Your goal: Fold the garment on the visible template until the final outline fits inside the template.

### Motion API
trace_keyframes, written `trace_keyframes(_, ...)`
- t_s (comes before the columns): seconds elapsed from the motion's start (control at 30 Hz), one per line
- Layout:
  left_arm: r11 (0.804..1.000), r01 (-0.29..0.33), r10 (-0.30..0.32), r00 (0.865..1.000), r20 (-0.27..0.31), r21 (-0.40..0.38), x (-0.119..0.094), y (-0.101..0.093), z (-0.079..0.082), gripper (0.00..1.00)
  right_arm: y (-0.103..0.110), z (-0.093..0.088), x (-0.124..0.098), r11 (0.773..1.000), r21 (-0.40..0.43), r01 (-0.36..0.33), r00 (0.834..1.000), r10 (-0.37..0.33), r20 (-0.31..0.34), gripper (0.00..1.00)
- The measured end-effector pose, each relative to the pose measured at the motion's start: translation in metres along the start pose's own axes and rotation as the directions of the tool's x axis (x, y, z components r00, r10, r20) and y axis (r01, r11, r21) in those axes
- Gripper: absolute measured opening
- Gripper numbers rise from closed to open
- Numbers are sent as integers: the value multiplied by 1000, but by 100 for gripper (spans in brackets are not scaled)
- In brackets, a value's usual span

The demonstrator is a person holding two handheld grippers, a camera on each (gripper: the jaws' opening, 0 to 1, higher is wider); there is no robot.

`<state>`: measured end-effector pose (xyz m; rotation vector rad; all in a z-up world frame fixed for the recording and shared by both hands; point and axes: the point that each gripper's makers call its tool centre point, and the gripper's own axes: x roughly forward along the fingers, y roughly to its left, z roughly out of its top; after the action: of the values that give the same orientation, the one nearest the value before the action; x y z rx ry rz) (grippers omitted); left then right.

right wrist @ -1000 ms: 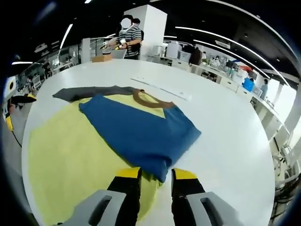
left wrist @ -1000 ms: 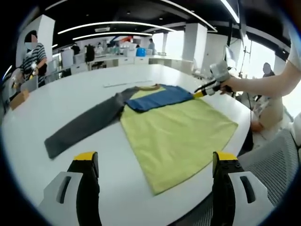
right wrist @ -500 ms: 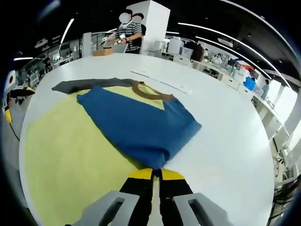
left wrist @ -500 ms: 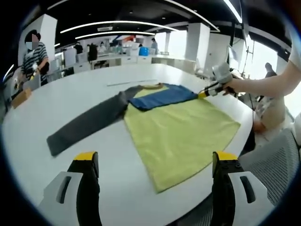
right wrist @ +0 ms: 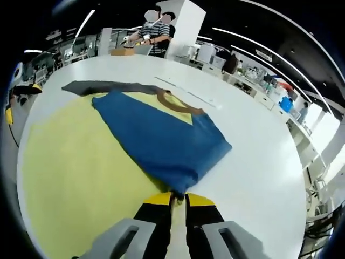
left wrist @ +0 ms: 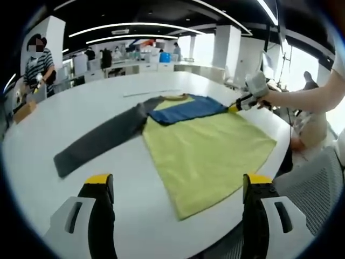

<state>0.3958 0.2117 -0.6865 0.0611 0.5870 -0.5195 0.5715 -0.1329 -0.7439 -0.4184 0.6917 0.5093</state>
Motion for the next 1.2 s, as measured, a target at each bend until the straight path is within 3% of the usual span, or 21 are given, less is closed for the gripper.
trace_keyframes(0.17, 1000, -2, 2, 1000, -2, -4, -1, 0, -1, 96, -4, 4, 2, 987, 158, -6, 999, -2, 46, 4)
trace_keyframes(0.33, 1000, -8, 8, 1000, -7, -8, -1, 1, -3, 95, -3, -2, 6, 984, 178, 13, 1000, -17, 17, 0)
trace_keyframes(0.47, 1000, -13, 13, 1000, -4, -13, -2, 2, -3, 95, -9, -7, 5, 983, 163, 79, 997, -76, -23, 0)
trace_keyframes(0.87, 1000, -21, 20, 1000, -14, -13, -2, 5, -6, 95, -6, -11, 5, 950, 306, 64, 998, -58, -27, 4)
trace_keyframes(1.2, 999, -36, 35, 999, -20, -24, -5, 10, -8, 95, -14, -12, 4, 946, 314, 78, 997, -72, -31, 0)
